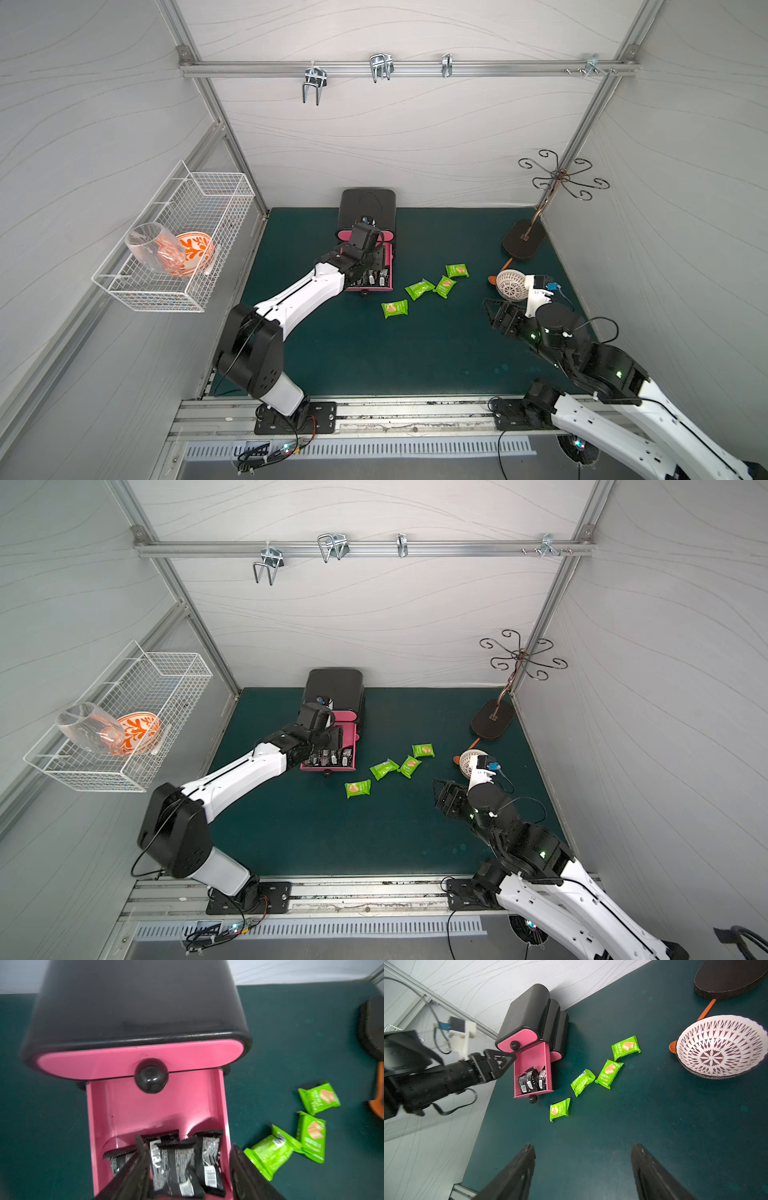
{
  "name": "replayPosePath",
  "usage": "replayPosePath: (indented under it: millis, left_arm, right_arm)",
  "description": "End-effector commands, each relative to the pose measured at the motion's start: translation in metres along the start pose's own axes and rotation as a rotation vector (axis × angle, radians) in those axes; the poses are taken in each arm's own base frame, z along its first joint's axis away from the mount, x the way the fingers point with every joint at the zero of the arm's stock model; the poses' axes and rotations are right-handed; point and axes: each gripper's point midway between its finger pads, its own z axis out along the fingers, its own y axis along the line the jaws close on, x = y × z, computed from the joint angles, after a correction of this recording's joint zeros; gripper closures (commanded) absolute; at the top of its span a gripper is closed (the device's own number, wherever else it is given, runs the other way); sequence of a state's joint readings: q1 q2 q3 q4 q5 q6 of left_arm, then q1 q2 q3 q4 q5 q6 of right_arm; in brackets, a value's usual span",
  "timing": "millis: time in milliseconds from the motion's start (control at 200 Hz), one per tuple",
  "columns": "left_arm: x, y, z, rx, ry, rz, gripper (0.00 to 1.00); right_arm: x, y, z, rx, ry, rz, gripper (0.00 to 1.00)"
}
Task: Place the cookies into the drawer by color
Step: Place the cookie in the drawer, then close the drawer in the storage box.
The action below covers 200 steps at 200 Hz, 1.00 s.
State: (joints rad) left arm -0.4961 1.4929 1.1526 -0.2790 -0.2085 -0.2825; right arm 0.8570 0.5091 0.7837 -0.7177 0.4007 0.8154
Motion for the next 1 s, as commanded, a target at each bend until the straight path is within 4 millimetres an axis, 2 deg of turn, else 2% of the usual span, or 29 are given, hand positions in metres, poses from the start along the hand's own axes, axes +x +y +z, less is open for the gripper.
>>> replayPosePath:
  millis: [0, 125, 240, 365, 545, 610, 625, 865, 995]
  left_arm:
    - [-0.007, 0.002, -0.031, 0.073, -0.057, -0.111, 0.43]
    - [0.018, 0.024, -0.047, 0.168, -0.027, -0.318, 0.49]
    - [0.047, 0.044, -0.051, 0.283, -0.003, -0.572, 0.55]
    - [0.085, 0.066, -0.043, 0.313, 0.027, -0.779, 0.63]
    - [0.128, 0.062, -0.019, 0.382, 0.111, -0.964, 0.66]
    - [0.135, 0.062, -0.010, 0.402, 0.124, -1.017, 0.67]
    - [0.130, 0.060, -0.008, 0.422, 0.105, -1.021, 0.68]
    - [0.134, 0.056, 0.037, 0.498, 0.137, -1.142, 0.76]
    - [0.146, 0.058, 0.060, 0.509, 0.155, -1.248, 0.78]
  right_arm:
    - [-0.001, -0.003, -0.001, 0.008, -0.012, 0.002, 0.23]
    - [0.000, -0.004, -0.002, 0.001, -0.014, 0.006, 0.23]
    - [0.001, -0.002, 0.000, -0.007, -0.012, 0.007, 0.23]
    - [0.002, 0.001, 0.003, -0.018, -0.005, 0.009, 0.23]
    - [0.003, 0.006, 0.007, -0.027, 0.011, 0.010, 0.23]
    - [0.004, 0.006, 0.006, -0.027, 0.014, 0.009, 0.23]
    - [0.004, 0.005, 0.006, -0.026, 0.014, 0.010, 0.23]
    - [0.003, 0.001, 0.000, -0.022, 0.002, 0.017, 0.23]
    - [0.000, -0.002, -0.004, -0.009, -0.004, 0.016, 0.23]
